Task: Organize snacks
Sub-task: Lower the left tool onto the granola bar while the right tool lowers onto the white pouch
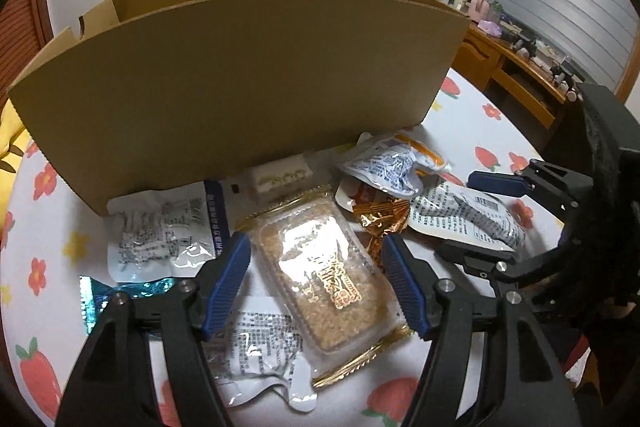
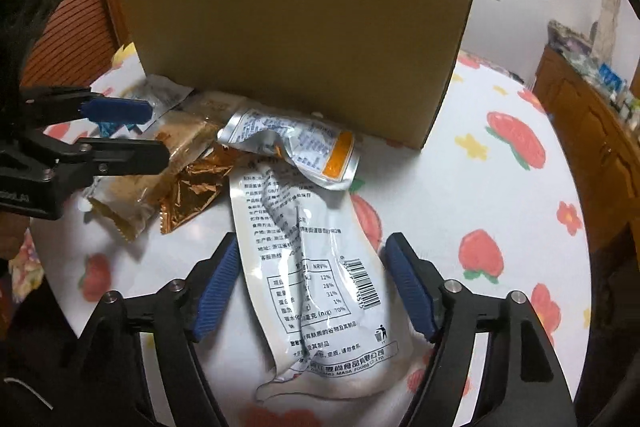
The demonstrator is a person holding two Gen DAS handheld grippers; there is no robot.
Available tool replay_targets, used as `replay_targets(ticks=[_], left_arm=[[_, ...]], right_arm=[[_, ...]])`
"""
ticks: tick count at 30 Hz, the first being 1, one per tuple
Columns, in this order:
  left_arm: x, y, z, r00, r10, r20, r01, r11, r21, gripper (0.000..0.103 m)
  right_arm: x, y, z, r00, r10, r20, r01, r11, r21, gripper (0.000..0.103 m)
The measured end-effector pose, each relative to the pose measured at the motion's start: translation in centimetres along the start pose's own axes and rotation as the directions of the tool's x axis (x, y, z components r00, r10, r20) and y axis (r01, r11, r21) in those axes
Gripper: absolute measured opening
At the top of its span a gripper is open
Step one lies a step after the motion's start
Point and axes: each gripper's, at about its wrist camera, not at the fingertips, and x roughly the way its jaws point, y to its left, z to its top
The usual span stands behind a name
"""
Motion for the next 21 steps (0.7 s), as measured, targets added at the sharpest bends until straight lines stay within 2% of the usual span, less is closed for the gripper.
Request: replay_targets(ticks=[6, 8, 11, 16, 18, 20, 21], left_arm=[[1.0, -0.2, 0.3, 0.999, 0.035, -0.010, -0.035, 0.999, -0.030, 0.067], [1.1, -0.3, 0.4, 0.998, 0.055, -0.012, -0.056, 0.998, -0.025, 0.060], [1.6, -0.5, 0.4, 0.997, 0.074, -0.025, -0.074, 0.997, -0.014, 0.057], [2.6, -0.6, 0.2, 0.993, 0.102, -0.059, -0.102, 0.995, 0.002, 0.059], [2.6, -0.7, 0.1, 0.993, 0.109, -0.053, -0.108, 0.994, 0.013, 0.057], [2.3, -0.8, -0.1, 0.995, 0.097, -0.038, -0.096, 0.995, 0.017, 0.046], [2.0, -0.8, -0.1, 0.995, 0.095, -0.030, -0.095, 0.995, 0.019, 0.045]], right_arm=[[-0.4, -0.3, -0.7, 1.000, -0.001, 0.025, 0.000, 1.000, 0.008, 0.079], [-0.5, -0.3, -0.7, 1.000, 0.001, 0.026, -0.001, 1.000, 0.007, 0.079], [-0.4, -0.2, -0.7, 0.999, -0.004, 0.033, 0.003, 1.000, 0.011, 0.079], [-0.3, -0.1, -0.6, 0.999, -0.010, 0.037, 0.009, 1.000, 0.013, 0.080], [-0.2, 0.0, -0.5, 0.999, -0.011, 0.037, 0.011, 1.000, 0.014, 0.080], [-0.2, 0.1, -0.5, 0.999, -0.011, 0.038, 0.011, 1.000, 0.014, 0.080], [-0.2, 0.1, -0.5, 0.999, -0.011, 0.038, 0.011, 1.000, 0.014, 0.080]])
